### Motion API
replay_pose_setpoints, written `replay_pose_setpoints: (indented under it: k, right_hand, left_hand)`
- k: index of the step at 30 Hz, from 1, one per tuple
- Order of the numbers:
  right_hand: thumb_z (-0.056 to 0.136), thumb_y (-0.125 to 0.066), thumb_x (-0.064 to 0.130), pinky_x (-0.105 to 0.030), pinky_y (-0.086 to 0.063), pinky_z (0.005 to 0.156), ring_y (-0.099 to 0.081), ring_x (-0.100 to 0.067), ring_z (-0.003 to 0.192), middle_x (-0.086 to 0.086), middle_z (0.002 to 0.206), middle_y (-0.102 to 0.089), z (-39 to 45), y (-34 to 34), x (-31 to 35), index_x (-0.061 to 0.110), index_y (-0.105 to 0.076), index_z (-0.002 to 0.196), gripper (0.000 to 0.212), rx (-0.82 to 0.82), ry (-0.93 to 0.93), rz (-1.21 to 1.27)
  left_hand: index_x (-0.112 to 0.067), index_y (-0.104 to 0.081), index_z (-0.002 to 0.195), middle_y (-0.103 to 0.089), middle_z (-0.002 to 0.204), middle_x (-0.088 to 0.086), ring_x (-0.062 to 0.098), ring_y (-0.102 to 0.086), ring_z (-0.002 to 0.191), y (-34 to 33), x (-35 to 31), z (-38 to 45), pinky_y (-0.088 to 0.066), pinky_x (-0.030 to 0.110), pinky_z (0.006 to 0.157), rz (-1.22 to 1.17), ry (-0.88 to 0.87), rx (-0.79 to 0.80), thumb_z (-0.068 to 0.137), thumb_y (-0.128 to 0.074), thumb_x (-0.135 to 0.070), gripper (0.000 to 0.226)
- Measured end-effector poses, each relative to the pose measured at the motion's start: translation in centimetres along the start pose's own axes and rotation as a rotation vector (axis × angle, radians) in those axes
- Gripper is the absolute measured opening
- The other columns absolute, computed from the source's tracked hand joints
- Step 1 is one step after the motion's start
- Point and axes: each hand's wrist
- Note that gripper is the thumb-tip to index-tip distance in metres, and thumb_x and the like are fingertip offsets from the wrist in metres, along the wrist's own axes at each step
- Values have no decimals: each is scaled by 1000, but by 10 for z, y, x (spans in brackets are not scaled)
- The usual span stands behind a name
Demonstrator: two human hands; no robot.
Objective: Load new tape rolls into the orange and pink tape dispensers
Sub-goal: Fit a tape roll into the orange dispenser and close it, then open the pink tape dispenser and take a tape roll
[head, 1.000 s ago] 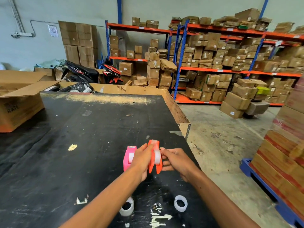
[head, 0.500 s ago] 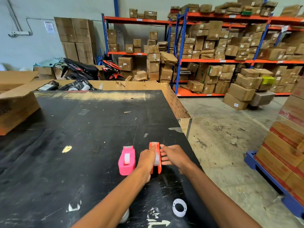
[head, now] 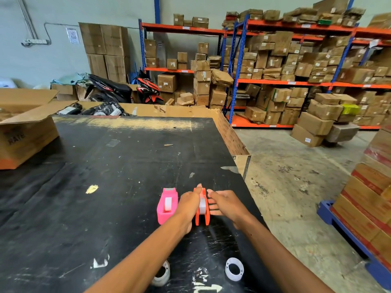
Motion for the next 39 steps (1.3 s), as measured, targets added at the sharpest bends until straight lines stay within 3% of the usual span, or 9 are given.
replay_pose_setpoints:
  k: [3, 9, 15, 18, 20, 23, 26, 30, 39]
  right_hand:
    - [96, -48, 26, -23, -59, 68, -73, -20, 87, -15, 98, -74, 3, -1, -3, 2, -69, 100, 32, -24, -3, -7]
    - [93, -52, 28, -39, -56, 77, -60, -14, 75, -5, 81, -65, 6, 0, 0, 7, -70, 86, 28, -217, 78, -127]
    - [87, -59, 12, -30, -52, 74, -61, -6, 75, 5, 79, -68, 8, -14, 37, 11, -74, 89, 16, -250, 338, -313]
    - [84, -61, 7, -17, -45, 63, -55, 1, 61, 0, 80, -69, 8, -35, 47, 6, -74, 94, 17, -106, 361, -441]
    - [83, -61, 7, -14, -48, 71, -63, -7, 74, -4, 86, -70, 10, -51, 52, 6, -73, 101, 22, 9, 344, -588]
    - [81, -67, 12, -30, -45, 91, -60, -22, 99, -8, 99, -65, 15, -72, 53, 9, -67, 114, 33, 165, 252, -847]
    - [77, -73, 18, -29, -45, 78, -58, -24, 93, -11, 108, -60, 17, -87, 53, 12, -64, 116, 41, 189, 153, -1019]
    - [75, -73, 15, -37, -52, 89, -62, -31, 107, -14, 121, -62, 23, -102, 53, 6, -62, 114, 42, 121, 132, -1169]
    - [84, -55, 8, -43, -46, 81, -58, -40, 109, -19, 119, -58, 9, -114, 51, 0, -58, 110, 27, 22, 434, -1483]
  left_hand:
    - [-8, -66, 113, -74, 107, 13, 23, -69, 101, 0, -1, -3, -52, 29, 86, 7, -12, 10, 95, -46, -44, 46]
    - [0, -61, 118, -63, 97, 7, 9, -54, 72, 4, -4, -10, -38, 16, 57, 95, -75, -25, 98, -46, -33, 42]
    - [-3, -48, 138, -54, 142, 9, 20, -52, 129, 49, -20, -26, -35, 21, 104, 353, -290, -86, 87, -58, -3, 52]
    - [-7, -39, 145, -46, 149, 8, 23, -49, 132, 86, -13, -25, -38, 27, 108, 607, -312, -32, 77, -68, -3, 74]
    - [-13, -44, 140, -50, 145, 11, 17, -52, 126, 110, -3, -22, -39, 13, 99, 696, -316, 100, 73, -74, -3, 74]
    - [-22, -59, 122, -67, 125, 5, 15, -61, 112, 129, 13, -15, -41, 1, 86, 772, -373, 180, 71, -81, -17, 55]
    - [-26, -66, 119, -71, 115, -4, 15, -64, 108, 136, 27, -9, -46, 24, 98, 780, -439, 108, 69, -78, -44, 55]
    - [-43, -56, 128, -69, 118, -13, 8, -62, 112, 145, 44, 11, -49, 38, 97, 850, -472, 64, 61, -67, -72, 75]
    - [-41, -47, 137, -64, 132, -10, 17, -58, 123, 141, 34, 0, -48, 38, 94, 892, -462, 22, 60, -64, -71, 84]
Point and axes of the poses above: each hand's wrist, its own z-axis towards the middle knuckle, its own y-axis out of the back of the hand, x = y × z
